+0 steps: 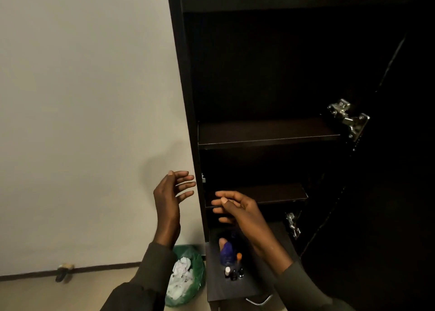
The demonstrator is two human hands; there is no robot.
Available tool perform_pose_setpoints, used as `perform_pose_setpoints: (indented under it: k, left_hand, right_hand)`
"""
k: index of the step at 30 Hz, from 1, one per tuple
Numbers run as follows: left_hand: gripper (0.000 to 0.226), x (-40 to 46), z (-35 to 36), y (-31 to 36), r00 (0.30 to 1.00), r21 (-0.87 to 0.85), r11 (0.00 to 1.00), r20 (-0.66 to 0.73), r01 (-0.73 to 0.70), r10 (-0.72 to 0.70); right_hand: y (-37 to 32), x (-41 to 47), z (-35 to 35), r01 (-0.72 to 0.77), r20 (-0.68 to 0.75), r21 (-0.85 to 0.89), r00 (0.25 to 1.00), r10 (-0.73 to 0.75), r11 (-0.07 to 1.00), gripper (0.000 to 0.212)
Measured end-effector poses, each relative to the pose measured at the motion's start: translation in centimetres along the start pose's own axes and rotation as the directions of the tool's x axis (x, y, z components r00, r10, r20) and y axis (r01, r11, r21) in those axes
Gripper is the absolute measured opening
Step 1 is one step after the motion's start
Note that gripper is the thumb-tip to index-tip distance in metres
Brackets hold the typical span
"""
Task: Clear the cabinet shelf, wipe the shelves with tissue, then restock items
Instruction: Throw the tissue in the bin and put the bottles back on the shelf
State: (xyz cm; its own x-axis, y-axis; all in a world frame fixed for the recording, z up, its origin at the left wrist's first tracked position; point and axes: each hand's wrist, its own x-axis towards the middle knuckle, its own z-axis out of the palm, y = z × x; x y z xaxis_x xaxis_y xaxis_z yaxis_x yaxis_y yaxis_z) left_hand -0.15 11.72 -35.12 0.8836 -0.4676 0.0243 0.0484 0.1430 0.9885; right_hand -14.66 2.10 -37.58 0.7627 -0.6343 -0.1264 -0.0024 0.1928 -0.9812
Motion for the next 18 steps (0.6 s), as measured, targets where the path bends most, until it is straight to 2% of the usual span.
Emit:
perform_pose_setpoints:
  k: [5,8,18]
  left_hand:
    - [0.042,-0.8,1.9,3.4,0.985,-0.073,0.984,-0.061,-0.165,0.161]
    - [0.043,-1.6,2.6,4.3,0.973,-0.096,0.971,-0.093,-0.218,0.209]
    - [0.042,-3.0,3.2,4.2,0.970,-0.077,0.970,-0.093,-0.232,0.225]
  right_hand:
    - [-4.4,-1.5,-2.9,0.142,-0.076,-0.009,0.987,-0.142,0.990,0.022]
    - [-6.8,-2.5,-4.6,0.186,-0.117,-0.001,0.976,-0.185,0.983,0.022]
    - [-9.1,-4.5,-7.9,0.218,-0.180,-0.048,0.958,-0.223,0.975,0.025]
